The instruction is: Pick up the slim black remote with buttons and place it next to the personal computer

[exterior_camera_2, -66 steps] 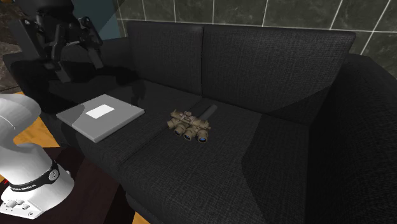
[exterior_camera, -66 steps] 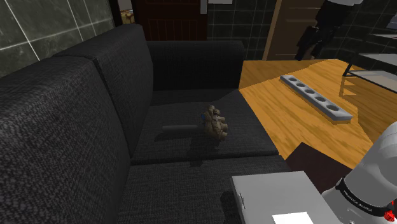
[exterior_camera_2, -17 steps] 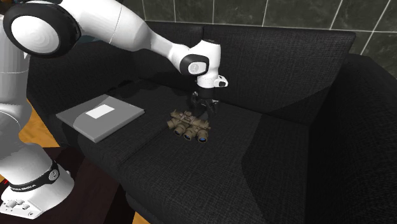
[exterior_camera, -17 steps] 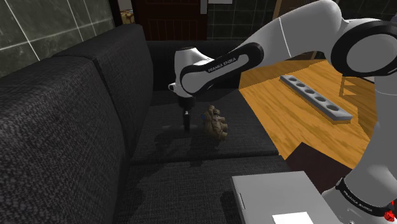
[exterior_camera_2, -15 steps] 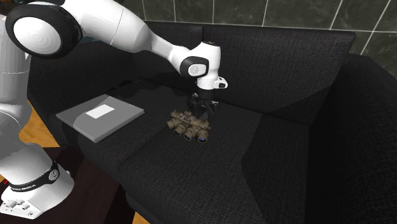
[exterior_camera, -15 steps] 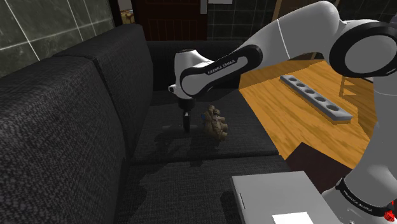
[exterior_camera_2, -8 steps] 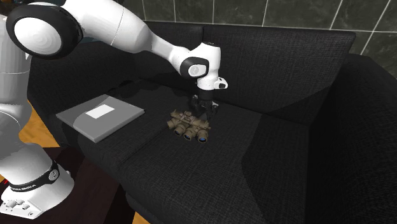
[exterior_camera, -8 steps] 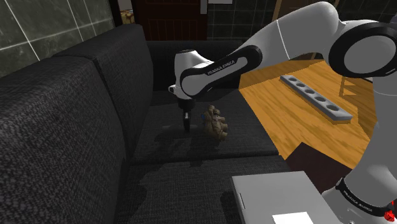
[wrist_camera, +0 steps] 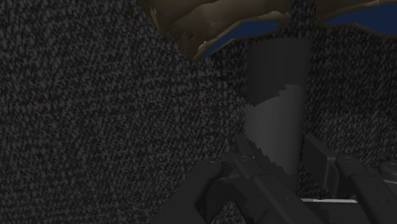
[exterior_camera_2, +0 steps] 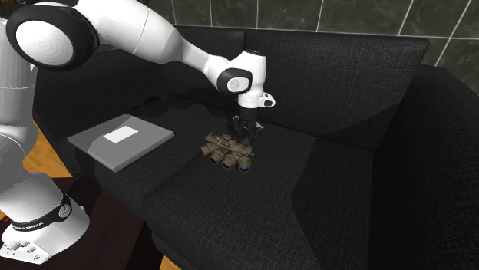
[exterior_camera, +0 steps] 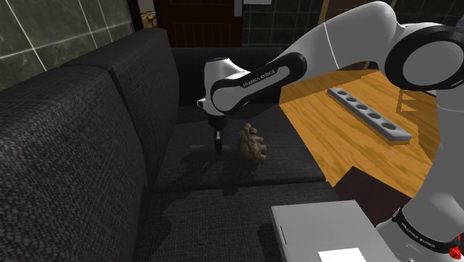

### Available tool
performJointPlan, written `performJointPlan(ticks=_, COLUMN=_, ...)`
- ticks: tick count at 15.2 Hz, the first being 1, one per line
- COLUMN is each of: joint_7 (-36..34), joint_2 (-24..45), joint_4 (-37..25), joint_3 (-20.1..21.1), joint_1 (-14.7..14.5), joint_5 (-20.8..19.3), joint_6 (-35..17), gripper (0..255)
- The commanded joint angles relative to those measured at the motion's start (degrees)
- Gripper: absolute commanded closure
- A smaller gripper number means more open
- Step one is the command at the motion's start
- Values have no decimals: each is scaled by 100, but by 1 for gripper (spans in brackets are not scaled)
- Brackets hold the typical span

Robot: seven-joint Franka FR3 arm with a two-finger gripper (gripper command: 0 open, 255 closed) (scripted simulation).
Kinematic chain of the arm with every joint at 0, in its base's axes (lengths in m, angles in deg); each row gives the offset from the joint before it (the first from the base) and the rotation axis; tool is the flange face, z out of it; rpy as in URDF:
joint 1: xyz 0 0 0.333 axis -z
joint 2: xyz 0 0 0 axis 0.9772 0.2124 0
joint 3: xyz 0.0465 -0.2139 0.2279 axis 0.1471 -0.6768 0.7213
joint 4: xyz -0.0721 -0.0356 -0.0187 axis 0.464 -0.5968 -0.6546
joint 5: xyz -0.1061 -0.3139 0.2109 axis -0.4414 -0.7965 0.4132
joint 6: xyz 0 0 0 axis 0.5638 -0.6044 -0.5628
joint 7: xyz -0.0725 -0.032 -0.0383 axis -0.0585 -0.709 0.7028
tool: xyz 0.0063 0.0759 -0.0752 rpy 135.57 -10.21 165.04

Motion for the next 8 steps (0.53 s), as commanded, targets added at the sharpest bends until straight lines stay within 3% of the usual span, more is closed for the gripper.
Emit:
performJointPlan(ticks=1, joint_7=2, joint_2=22, joint_4=-12, joint_3=5, joint_1=-3, joint_5=3, joint_6=20, gripper=255)
performJointPlan(ticks=8, joint_7=-14, joint_2=-208, joint_4=-212, joint_3=11, joint_1=2, joint_5=10, joint_6=449, gripper=255)
